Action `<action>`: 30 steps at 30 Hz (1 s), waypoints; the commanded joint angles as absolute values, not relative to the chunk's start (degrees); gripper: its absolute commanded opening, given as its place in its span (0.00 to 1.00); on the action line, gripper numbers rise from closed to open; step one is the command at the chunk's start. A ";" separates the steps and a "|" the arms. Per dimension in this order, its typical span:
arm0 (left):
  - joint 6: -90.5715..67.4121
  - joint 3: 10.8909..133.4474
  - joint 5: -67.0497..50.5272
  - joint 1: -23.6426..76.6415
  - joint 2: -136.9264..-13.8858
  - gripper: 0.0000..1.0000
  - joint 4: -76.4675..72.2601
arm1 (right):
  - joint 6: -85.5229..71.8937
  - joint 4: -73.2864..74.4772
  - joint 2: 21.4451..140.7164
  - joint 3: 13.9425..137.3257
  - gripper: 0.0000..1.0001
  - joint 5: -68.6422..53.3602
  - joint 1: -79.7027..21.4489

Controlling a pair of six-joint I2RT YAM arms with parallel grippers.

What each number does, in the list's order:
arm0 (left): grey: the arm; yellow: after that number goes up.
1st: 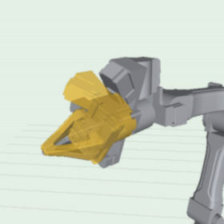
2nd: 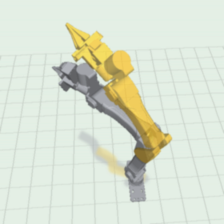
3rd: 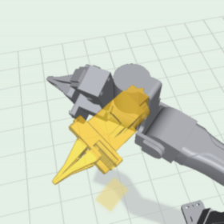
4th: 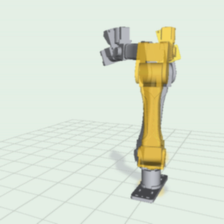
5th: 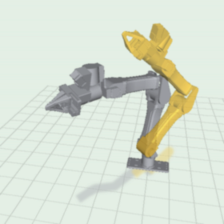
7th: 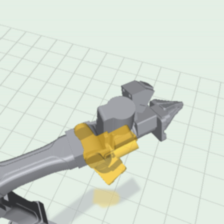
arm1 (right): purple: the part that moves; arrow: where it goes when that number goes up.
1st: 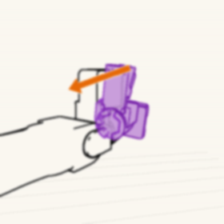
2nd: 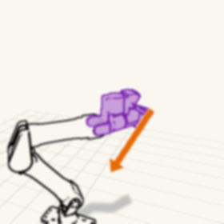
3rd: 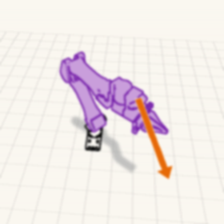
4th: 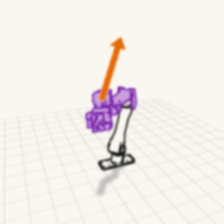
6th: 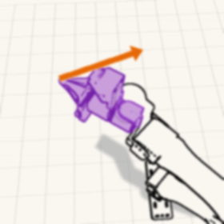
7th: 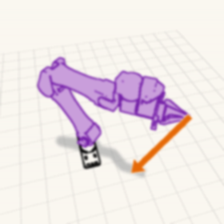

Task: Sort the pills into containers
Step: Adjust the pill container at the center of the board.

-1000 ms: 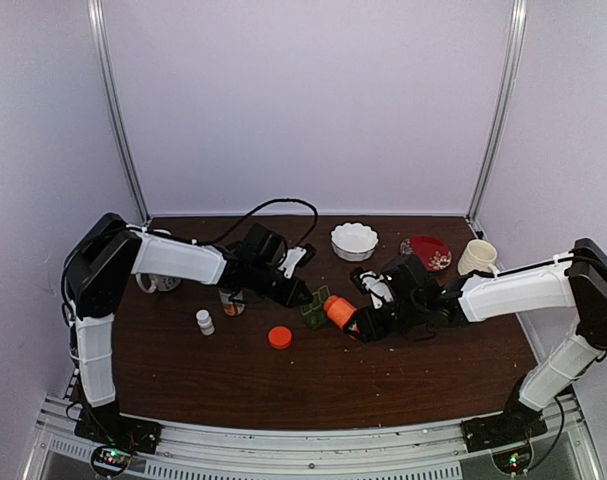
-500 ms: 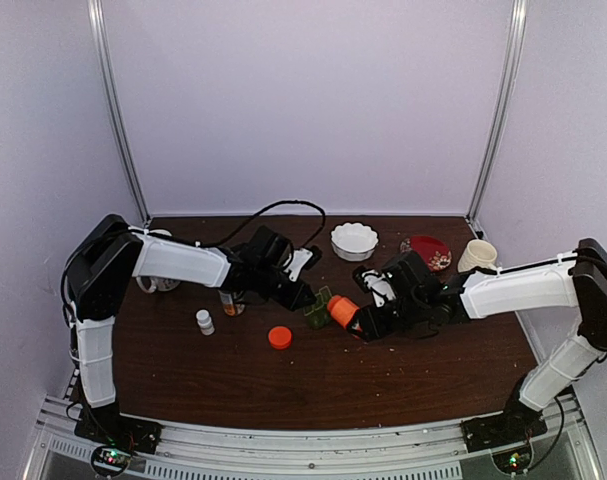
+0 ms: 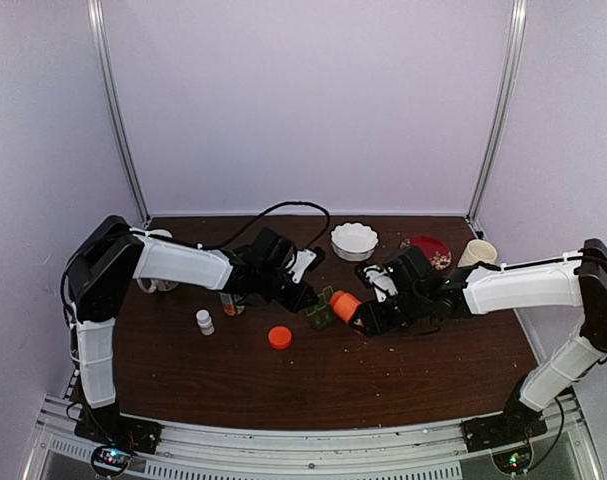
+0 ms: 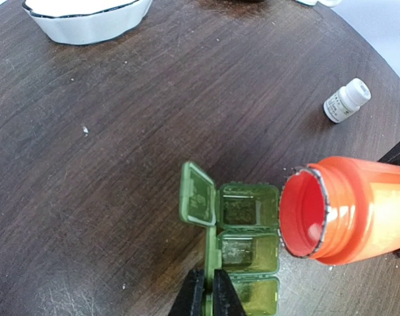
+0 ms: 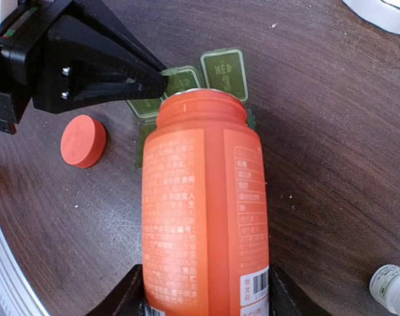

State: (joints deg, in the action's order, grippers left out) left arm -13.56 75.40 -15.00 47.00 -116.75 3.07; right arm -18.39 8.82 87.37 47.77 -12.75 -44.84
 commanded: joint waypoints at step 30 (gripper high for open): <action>-13.54 71.22 -14.50 48.77 -114.41 0.20 -4.44 | -19.59 11.42 90.63 48.70 0.00 -13.07 -43.13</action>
State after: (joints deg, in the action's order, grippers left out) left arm -12.80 72.14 -13.87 48.49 -116.11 -1.52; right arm -18.68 13.15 89.54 49.54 -12.80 -43.59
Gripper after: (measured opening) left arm 0.149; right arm 0.561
